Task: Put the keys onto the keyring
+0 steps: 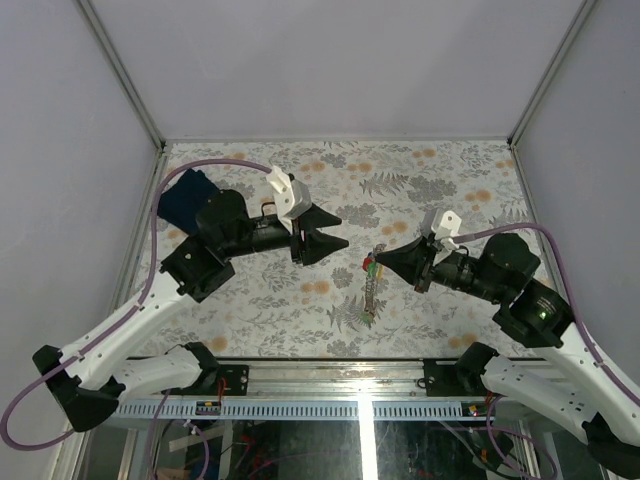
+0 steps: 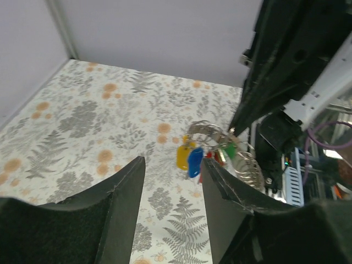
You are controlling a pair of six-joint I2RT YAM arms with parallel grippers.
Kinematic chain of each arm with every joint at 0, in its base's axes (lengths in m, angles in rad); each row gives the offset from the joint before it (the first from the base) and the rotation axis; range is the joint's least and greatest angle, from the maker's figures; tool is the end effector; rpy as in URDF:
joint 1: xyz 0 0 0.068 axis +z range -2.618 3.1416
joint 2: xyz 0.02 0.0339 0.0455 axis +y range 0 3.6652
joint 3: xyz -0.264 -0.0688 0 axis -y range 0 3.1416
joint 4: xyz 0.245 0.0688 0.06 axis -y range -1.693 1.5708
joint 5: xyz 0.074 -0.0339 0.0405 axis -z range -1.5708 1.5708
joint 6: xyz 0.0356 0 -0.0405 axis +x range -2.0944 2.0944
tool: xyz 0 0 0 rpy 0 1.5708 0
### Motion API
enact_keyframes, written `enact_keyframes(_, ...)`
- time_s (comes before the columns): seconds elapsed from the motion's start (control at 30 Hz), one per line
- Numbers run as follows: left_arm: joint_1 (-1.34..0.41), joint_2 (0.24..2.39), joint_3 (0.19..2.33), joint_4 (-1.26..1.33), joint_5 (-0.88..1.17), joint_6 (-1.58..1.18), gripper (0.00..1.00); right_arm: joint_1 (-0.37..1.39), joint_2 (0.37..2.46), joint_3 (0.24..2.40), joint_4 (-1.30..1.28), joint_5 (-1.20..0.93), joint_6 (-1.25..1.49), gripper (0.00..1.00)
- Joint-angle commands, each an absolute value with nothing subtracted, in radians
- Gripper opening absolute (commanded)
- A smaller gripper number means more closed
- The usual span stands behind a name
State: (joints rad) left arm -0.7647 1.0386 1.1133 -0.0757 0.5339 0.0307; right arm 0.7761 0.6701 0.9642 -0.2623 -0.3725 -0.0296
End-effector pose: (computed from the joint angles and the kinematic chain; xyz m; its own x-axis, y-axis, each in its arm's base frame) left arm 0.1538 -0.1727 0.4190 0.0288 0.0089 -0.9995 0.9628 0.2687 0.0302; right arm 0.0889 0.1054 0.4093 0.0497 0.0101 -0.9987 -0.9110 0.4104 -0.0411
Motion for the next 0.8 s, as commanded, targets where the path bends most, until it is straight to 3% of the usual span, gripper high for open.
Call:
enact_keyframes(0.0,-0.761,1.057,1.095,-0.048,0.693,0.077,0.48,0.773,0.689,1.011,-0.200,-0.387,-0.030,0.00)
enact_keyframes(0.23,-0.760,1.044,1.006,0.091,0.669,0.016,0.50,0.773,0.692,1.003,-0.115,-0.488,0.013,0.00)
enact_keyframes(0.33,-0.759,1.034,0.966,0.188,0.755,-0.016,0.49,0.772,0.684,0.991,-0.074,-0.529,0.028,0.00)
enact_keyframes(0.5,-0.759,1.022,0.948,0.258,0.924,-0.008,0.47,0.773,0.674,0.991,-0.014,-0.590,0.052,0.00)
enact_keyframes(0.77,-0.761,1.010,0.957,0.327,0.969,-0.041,0.36,0.773,0.662,0.984,0.064,-0.642,0.094,0.00)
